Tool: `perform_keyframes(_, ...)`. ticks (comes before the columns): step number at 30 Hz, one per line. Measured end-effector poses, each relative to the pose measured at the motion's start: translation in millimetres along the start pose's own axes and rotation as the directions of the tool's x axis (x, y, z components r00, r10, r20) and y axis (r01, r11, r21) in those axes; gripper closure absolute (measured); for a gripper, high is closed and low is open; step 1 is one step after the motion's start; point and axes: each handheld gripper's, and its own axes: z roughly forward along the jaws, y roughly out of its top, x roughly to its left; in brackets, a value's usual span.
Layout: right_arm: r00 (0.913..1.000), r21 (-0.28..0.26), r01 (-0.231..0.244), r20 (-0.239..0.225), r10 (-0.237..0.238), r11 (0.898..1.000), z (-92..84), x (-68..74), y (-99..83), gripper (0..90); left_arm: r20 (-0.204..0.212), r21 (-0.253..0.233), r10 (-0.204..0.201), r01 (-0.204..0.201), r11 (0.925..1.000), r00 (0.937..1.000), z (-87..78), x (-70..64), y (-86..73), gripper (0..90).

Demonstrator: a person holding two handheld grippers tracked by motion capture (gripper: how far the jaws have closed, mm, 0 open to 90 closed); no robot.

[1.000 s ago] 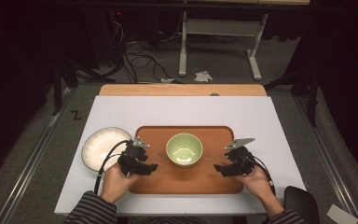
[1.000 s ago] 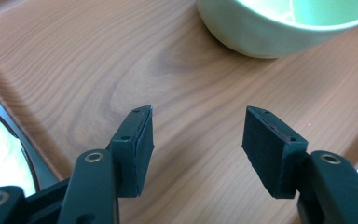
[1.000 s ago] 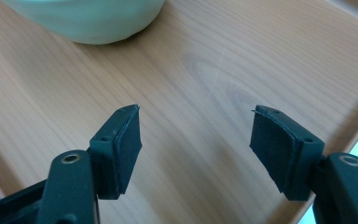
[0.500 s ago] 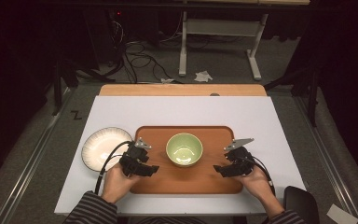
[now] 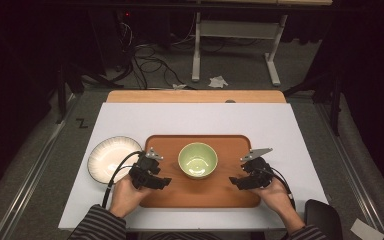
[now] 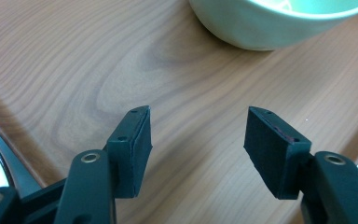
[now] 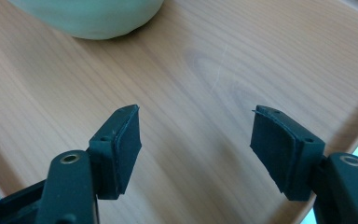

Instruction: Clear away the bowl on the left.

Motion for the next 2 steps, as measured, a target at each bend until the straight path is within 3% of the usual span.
perform_keyframes(2, 1.0, 0.0, -0.001, 0.001, 0.001, 1.0, -0.1, -0.4, 0.1, 34.7, -0.001, 0.0, -0.004, 0.004, 1.0, 1.0, 0.3, 1.4, 0.0, 41.3)
